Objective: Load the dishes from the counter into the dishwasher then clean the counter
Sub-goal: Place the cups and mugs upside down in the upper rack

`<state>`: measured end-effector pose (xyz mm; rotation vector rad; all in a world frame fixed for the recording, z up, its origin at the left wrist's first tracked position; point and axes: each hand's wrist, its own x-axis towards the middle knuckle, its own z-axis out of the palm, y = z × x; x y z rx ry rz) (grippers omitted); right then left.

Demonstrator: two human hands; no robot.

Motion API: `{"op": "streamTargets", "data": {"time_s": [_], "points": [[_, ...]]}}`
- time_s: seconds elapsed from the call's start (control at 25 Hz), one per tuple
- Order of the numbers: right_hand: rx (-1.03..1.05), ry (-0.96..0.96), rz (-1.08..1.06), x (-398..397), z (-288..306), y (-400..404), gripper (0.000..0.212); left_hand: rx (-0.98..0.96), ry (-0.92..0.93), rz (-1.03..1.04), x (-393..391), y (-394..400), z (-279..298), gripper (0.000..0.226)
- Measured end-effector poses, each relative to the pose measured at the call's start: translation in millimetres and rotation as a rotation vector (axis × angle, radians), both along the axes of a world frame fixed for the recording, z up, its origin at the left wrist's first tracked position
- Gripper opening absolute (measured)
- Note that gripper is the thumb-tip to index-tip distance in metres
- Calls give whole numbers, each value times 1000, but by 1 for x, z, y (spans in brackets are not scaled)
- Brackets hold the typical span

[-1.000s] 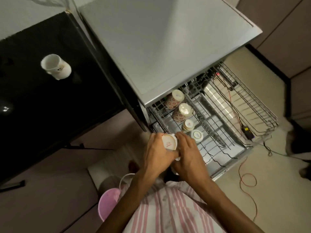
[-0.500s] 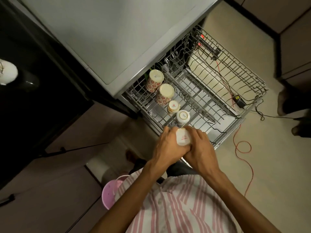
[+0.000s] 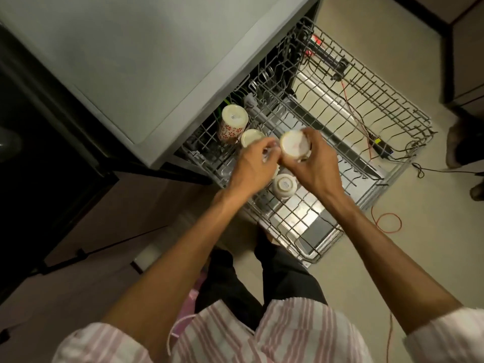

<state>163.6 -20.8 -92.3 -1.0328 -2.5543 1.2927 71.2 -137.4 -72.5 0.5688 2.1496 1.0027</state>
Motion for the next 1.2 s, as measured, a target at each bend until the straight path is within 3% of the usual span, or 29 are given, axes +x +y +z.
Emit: {"op": "streamTargets", "data": {"time_s": [0.24, 0.44, 0.56, 0.84, 1.04, 1.2], "points": [[-33, 9, 35, -76, -58, 47, 78, -189, 255, -23, -94, 34, -71, 38], [2, 22, 169, -123, -107, 59, 77, -296, 362, -206, -140, 42, -132, 45], [77, 30, 242, -141, -126, 57, 72, -282, 415, -270, -150, 37, -158, 37], [122, -10, 278, -159, -148, 60, 76, -217, 565, -230, -161, 30, -176, 43], [129, -25, 313, -167, -154, 57, 74, -165, 511, -109, -167, 31, -177, 25], [123, -59, 339, -170, -158, 49, 73, -64, 486, -30, -164, 29, -180, 32]]}}
